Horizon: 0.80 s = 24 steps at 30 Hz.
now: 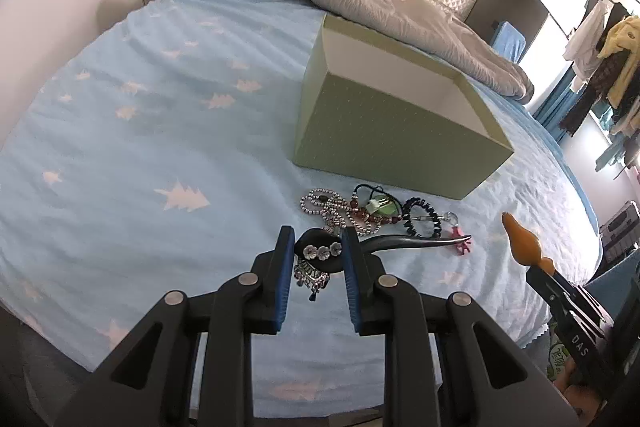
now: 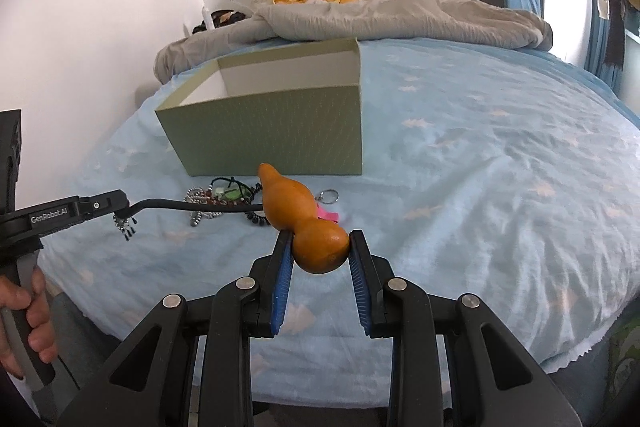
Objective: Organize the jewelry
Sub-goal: 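Lift the pendant and gourd and carry both over the green box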
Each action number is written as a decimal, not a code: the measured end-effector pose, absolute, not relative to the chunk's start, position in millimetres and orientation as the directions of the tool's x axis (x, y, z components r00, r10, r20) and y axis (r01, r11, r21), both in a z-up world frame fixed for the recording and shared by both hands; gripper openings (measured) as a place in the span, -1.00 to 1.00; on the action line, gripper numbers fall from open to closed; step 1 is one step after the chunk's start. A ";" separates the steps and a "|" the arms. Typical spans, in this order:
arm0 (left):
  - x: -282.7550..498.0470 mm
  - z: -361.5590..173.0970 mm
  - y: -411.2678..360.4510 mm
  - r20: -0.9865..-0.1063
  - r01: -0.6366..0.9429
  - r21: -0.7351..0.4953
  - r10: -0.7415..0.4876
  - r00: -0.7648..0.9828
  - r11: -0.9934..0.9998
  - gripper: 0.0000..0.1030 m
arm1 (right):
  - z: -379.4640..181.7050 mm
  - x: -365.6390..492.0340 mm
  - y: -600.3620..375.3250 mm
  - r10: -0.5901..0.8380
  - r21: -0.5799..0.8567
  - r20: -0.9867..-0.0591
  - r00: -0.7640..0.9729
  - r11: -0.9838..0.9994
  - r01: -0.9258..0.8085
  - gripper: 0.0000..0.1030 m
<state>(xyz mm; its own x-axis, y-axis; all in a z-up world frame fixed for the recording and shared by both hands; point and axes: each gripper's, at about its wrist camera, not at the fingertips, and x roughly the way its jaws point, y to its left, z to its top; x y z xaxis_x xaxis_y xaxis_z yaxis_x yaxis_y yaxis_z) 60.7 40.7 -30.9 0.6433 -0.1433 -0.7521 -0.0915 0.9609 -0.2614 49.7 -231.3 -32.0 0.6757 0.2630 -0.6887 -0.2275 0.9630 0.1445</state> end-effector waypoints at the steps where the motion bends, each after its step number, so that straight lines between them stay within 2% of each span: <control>1: 59.3 -28.5 40.3 -0.749 -0.088 -0.259 -0.142 0.647 0.962 -0.53 | -29.0 48.0 -231.6 0.265 0.145 -0.685 0.679 0.963 -0.229 -0.51; 13: 45.5 3.4 38.5 -0.724 -0.060 -0.248 -0.144 0.674 0.967 -0.53 | 5.8 41.4 -230.6 0.273 0.143 -0.643 0.716 0.961 -0.237 -0.51; 24: 74.4 32.4 37.6 -0.687 -0.023 -0.246 -0.158 0.709 0.969 -0.53 | 36.0 68.7 -221.9 0.283 0.146 -0.613 0.737 0.958 -0.246 -0.51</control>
<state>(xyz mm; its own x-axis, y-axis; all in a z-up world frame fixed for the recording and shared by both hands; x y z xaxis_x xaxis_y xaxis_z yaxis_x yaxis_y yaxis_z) 74.4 37.6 32.4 0.7089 -0.1577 -0.6875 -0.0230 0.9690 -0.2460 68.7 -221.9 36.0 0.7374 0.2831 -0.6132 -0.2460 0.9581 0.1464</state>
